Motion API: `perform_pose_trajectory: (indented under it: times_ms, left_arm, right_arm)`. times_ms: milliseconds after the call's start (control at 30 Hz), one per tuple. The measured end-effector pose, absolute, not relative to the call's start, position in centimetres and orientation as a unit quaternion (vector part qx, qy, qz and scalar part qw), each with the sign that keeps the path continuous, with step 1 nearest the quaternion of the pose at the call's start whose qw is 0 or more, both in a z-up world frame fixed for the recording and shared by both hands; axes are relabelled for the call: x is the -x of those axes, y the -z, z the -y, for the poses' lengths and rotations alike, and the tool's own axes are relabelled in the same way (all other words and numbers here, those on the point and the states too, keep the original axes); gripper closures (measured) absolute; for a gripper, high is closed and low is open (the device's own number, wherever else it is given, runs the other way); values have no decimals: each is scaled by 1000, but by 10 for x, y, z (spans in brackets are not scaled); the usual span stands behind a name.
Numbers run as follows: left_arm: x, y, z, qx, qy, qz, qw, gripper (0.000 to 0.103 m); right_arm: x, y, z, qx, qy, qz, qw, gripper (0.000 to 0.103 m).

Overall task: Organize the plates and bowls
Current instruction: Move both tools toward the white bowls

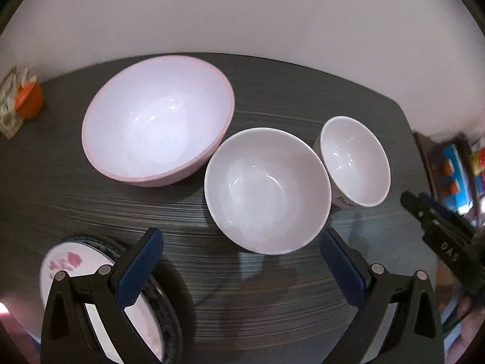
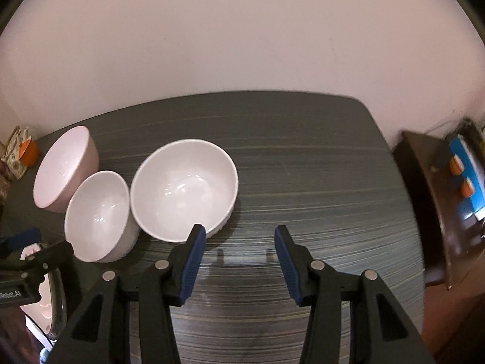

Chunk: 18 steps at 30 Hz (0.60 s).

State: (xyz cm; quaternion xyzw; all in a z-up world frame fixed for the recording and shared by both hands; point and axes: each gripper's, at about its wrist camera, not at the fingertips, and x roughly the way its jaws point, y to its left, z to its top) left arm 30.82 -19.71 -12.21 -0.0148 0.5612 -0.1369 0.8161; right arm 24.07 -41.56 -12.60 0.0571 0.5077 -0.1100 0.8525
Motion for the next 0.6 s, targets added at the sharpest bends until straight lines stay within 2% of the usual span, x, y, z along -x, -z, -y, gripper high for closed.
perform_pose_trajectory:
  times_ms: [300,433,600]
  left_arm:
    - [-318,125,173,42,124,-560,818,2]
    - [-329,140,175,28,116,-577,808,4]
    - [-338,150,174,40,110,-579,807,7]
  right_arm:
    - [-235,123,388,-38,50,-496,866,55]
    - [-231,139,363,-112,-10,-526,843,55]
    - [-240,167,352,-139,-2,-549,824,55]
